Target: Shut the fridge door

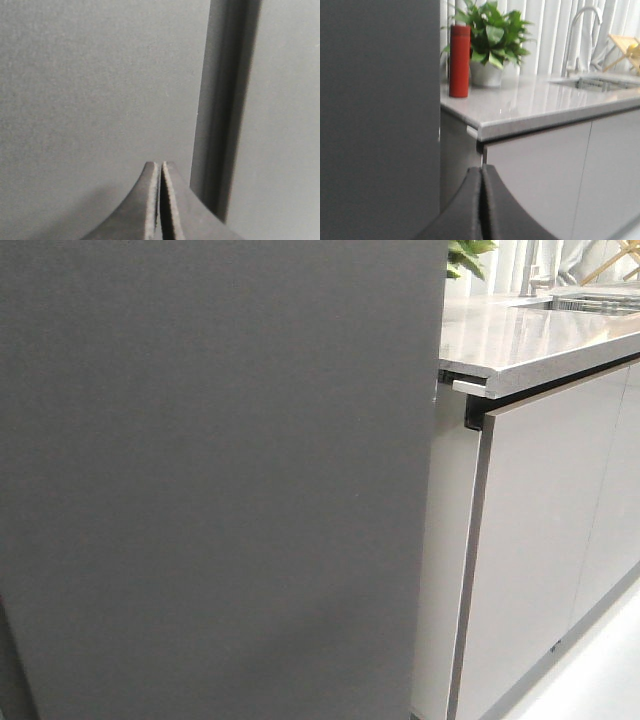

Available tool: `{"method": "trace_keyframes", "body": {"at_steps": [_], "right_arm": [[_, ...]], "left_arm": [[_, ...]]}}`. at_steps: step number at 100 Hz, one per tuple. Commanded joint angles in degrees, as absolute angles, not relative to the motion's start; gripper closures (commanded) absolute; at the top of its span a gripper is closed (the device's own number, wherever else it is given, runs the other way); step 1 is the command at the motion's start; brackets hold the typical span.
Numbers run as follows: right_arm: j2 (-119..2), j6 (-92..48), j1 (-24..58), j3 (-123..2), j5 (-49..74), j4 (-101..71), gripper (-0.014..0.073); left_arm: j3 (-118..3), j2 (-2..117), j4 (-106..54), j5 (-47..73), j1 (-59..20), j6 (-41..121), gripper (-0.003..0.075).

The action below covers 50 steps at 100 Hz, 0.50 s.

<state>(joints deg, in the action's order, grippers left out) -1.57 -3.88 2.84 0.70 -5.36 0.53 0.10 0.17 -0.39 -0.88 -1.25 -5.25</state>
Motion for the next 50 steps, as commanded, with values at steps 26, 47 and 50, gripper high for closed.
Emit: {"method": "trace_keyframes", "body": {"at_steps": [26, 47, 50], "right_arm": [[1.1, -4.4, 2.4, 1.3, -10.7, 1.2, 0.0670], [1.1, -4.4, 2.4, 1.3, -10.7, 1.2, 0.0670], [1.1, -4.4, 2.4, 1.3, -10.7, 1.2, 0.0670]], "left_arm": [[1.7, 1.3, -0.5, -5.3, -1.3, -5.5, 0.0741], [1.7, 1.3, -0.5, -5.3, -1.3, -5.5, 0.0741], [1.7, 1.3, -0.5, -5.3, -1.3, -5.5, 0.0741]]}}
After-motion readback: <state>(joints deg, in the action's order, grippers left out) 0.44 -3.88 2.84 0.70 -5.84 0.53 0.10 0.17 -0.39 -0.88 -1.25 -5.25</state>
